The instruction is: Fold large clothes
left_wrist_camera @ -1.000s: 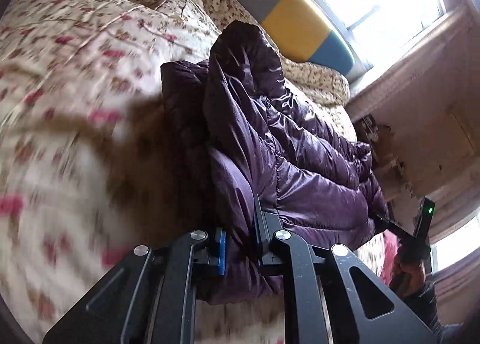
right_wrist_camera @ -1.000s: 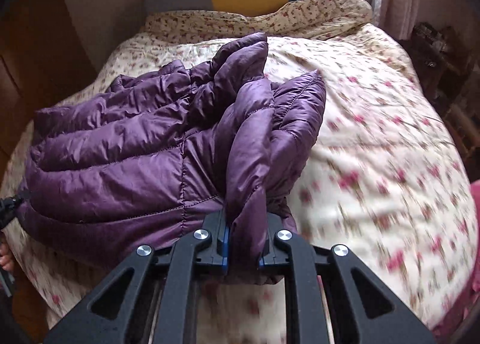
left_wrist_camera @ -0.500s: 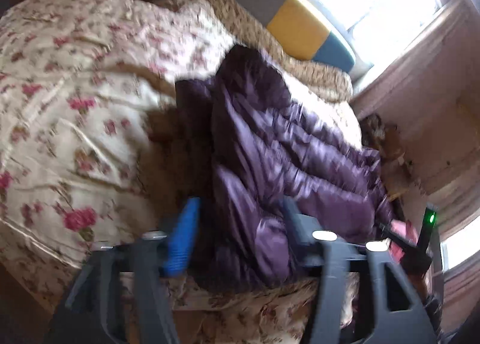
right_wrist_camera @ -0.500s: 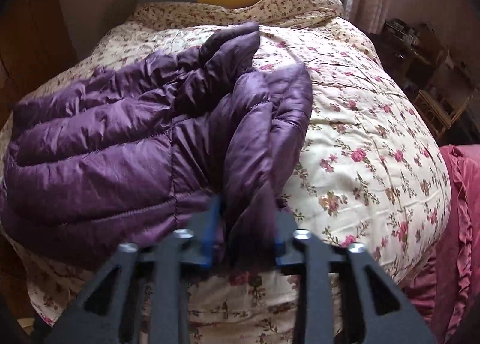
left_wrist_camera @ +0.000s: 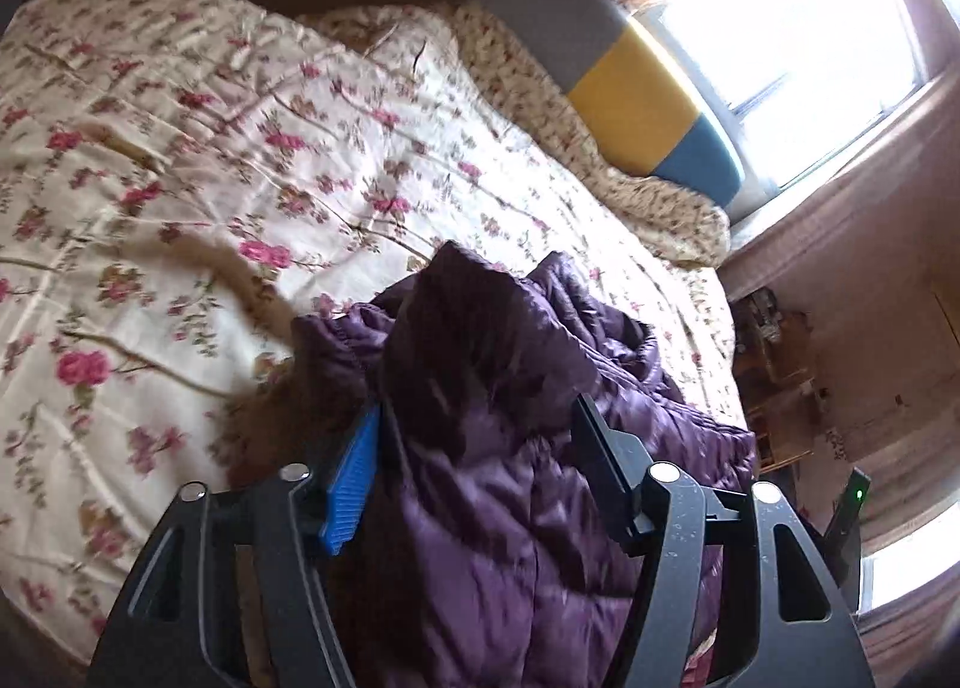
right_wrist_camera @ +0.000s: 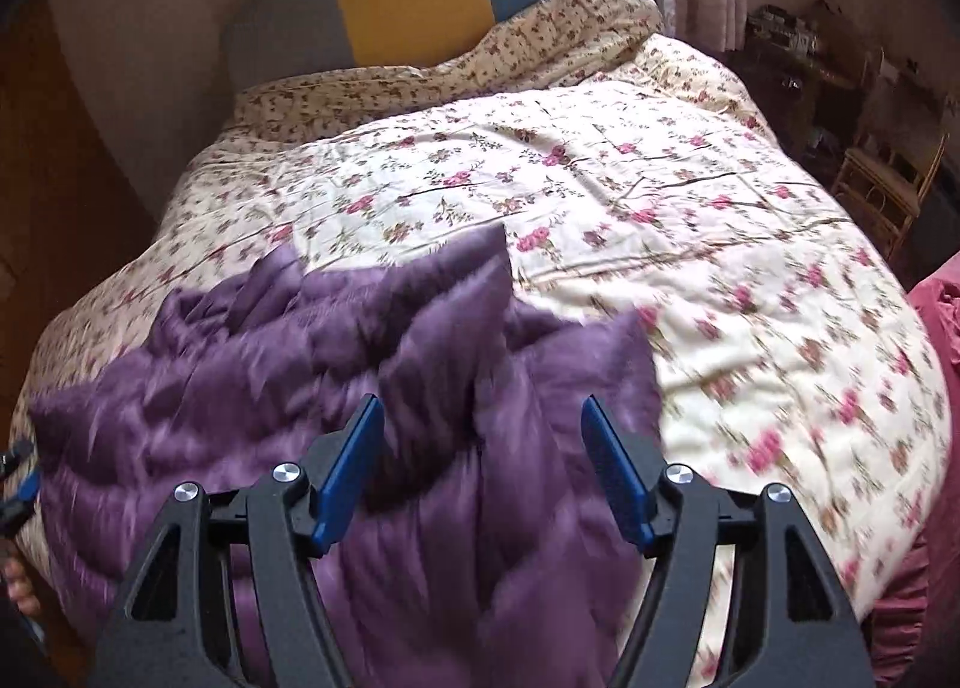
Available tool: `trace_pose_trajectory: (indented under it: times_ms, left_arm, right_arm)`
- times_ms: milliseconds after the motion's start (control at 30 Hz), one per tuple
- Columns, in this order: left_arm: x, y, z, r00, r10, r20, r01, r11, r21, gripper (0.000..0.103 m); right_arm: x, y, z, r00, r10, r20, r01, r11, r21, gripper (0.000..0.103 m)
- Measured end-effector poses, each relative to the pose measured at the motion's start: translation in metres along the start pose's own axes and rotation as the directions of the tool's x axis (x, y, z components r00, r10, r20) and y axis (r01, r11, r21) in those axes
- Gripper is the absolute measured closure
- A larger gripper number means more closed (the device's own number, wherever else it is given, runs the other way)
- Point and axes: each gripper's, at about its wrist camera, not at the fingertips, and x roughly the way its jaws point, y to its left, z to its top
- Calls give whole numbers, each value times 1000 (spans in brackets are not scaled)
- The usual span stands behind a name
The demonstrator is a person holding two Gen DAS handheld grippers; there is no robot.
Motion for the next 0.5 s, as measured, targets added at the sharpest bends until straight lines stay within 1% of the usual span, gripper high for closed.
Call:
trace_pose_trajectory:
  times_ms: [33, 67, 100, 167, 200, 233, 300, 367, 400, 467, 500]
  left_arm:
    - [4, -2, 0, 1000, 16, -5, -16, 1000, 1, 53]
    - [10, -6, 3, 999, 46, -13, -46, 999, 16, 67]
    - [12, -9, 3, 998, 66, -13, -65, 997, 28, 76]
    - [16, -14, 6, 995, 101, -1, -100, 993, 55, 86]
    - [16, -15, 6, 993, 115, 7, -115, 991, 63, 90]
    - [17, -16, 9, 991, 131, 17, -132, 989, 71, 90]
    - [20, -22, 13, 984, 174, 45, -177, 979, 104, 90]
    - [27, -29, 17, 971, 225, 76, -234, 962, 140, 90]
    - [33, -33, 19, 962, 258, 94, -271, 948, 166, 90]
    - [47, -36, 22, 949, 301, 93, -314, 931, 188, 90]
    - [54, -37, 23, 938, 331, 98, -345, 916, 204, 90]
  right_arm:
    - [10, 1, 6, 1000, 20, -24, -20, 1000, 15, 35]
    - [18, 3, 11, 999, 39, -37, -38, 999, 23, 44]
    - [21, 5, 11, 998, 46, -44, -45, 999, 18, 67]
    - [24, 10, 14, 999, 27, -31, -28, 1000, -14, 89]
    - [22, 11, 14, 1000, 13, -11, -13, 999, -32, 94]
    - [18, 13, 15, 1000, -14, 20, 15, 998, -53, 96]
    - [16, 14, 15, 997, -49, 63, 53, 997, -56, 97]
    - [19, 15, 16, 991, -97, 94, 102, 994, -48, 97]
    - [22, 15, 17, 987, -124, 106, 130, 990, -50, 97]
    - [34, 14, 16, 979, -173, 110, 178, 983, -44, 97]
    - [38, 12, 16, 977, -183, 110, 189, 981, -43, 97]
